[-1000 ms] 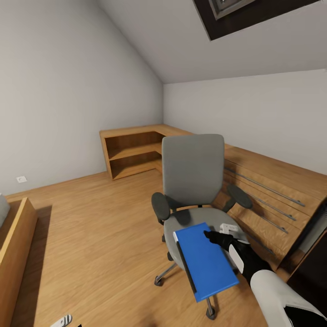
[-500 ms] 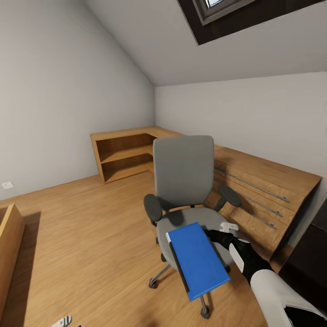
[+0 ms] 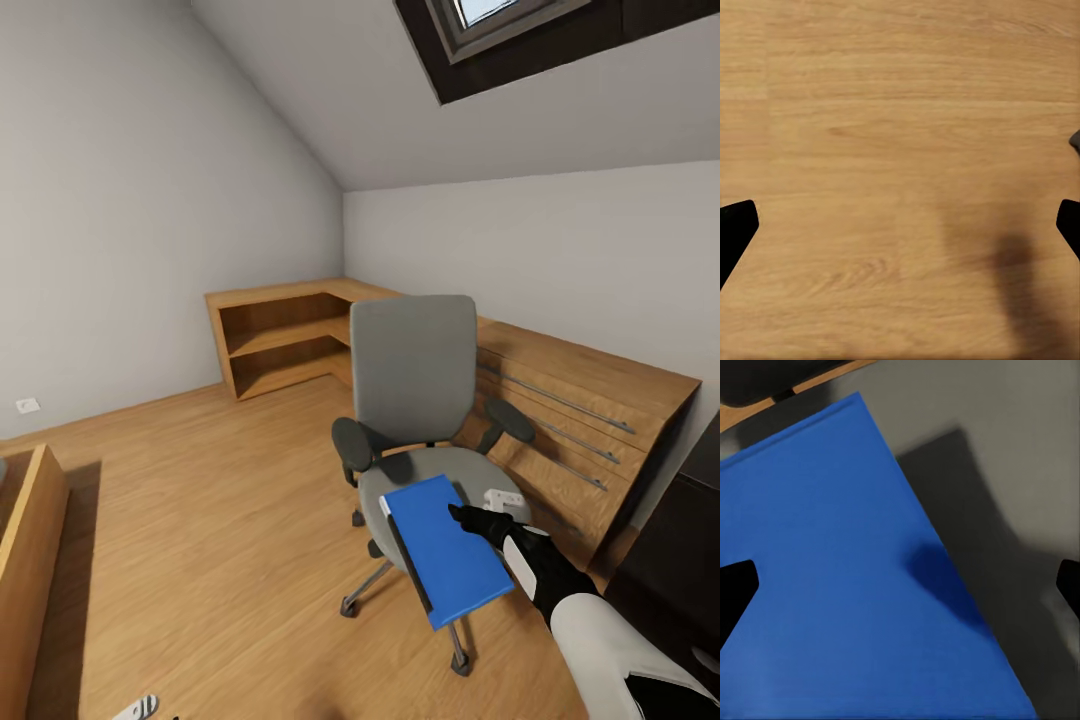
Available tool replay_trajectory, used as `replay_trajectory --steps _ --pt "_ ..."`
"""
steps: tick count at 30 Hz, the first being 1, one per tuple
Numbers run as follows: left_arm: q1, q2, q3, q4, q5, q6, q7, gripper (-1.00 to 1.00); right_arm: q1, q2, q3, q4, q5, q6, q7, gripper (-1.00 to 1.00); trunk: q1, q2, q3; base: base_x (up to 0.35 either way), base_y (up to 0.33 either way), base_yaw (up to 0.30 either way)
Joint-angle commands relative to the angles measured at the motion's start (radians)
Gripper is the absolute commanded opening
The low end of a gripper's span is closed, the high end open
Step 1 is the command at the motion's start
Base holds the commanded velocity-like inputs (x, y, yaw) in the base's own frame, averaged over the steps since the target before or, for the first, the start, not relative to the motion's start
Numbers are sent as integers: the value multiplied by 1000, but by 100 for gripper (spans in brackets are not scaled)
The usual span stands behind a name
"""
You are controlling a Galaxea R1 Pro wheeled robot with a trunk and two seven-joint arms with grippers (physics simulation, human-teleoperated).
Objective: In the bedroom, organize the workspace by keeping the computer under the desk, ensuring the monitor is on the desk, placing the keyboard on the desk next to the monitor, placing the mouse on the desk next to the keyboard, moving the folder from the swivel chair onto the desk next to the mouse, stacking the notebook on top of the folder with the pen on top of the notebook, and positioning the swivel chair next to the desk.
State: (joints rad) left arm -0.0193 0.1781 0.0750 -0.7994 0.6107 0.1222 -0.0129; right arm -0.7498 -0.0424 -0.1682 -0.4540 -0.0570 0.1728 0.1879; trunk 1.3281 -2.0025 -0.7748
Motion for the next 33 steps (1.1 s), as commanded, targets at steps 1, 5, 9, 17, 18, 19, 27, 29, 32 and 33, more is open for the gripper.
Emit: replay_trajectory --steps 1,5,9,17,18,19,27,29,32,33 --pt "0 0 2 -1 9 7 -2 100 0 0 -5 -2 -6 7 5 100 0 0 -1 -36 32 -1" --pt "0 0 2 -1 9 7 -1 100 0 0 -6 -2 -6 7 5 100 0 0 -1 -16 14 0" --pt "0 0 2 -1 9 7 -1 100 0 -2 -7 -2 -6 7 5 100 0 0 -1 -3 3 0" --pt "0 0 0 -1 9 7 -1 100 0 -2 -7 -2 -6 7 5 100 0 0 -1 0 0 -1" --pt "0 0 1 -1 9 7 -1 100 0 -2 -7 -2 -6 7 5 100 0 0 -1 0 0 -17" --pt "0 0 1 -1 9 7 -1 100 0 -2 -7 -2 -6 7 5 100 0 0 0 0 0 -38" --pt "0 0 0 -1 9 7 -2 100 0 -2 -26 -2 -7 9 5 100 0 0 6 0 0 -128" --pt "0 0 0 -1 9 7 -2 100 0 -2 -35 -2 -7 9 5 100 0 0 9 0 0 -183" --pt "0 0 0 -1 9 7 -2 100 0 -2 -40 -2 -7 10 5 100 0 0 12 0 0 -189" --pt "0 0 0 -1 9 7 -2 100 0 -2 -42 -2 -7 10 5 100 0 0 13 0 0 -191"
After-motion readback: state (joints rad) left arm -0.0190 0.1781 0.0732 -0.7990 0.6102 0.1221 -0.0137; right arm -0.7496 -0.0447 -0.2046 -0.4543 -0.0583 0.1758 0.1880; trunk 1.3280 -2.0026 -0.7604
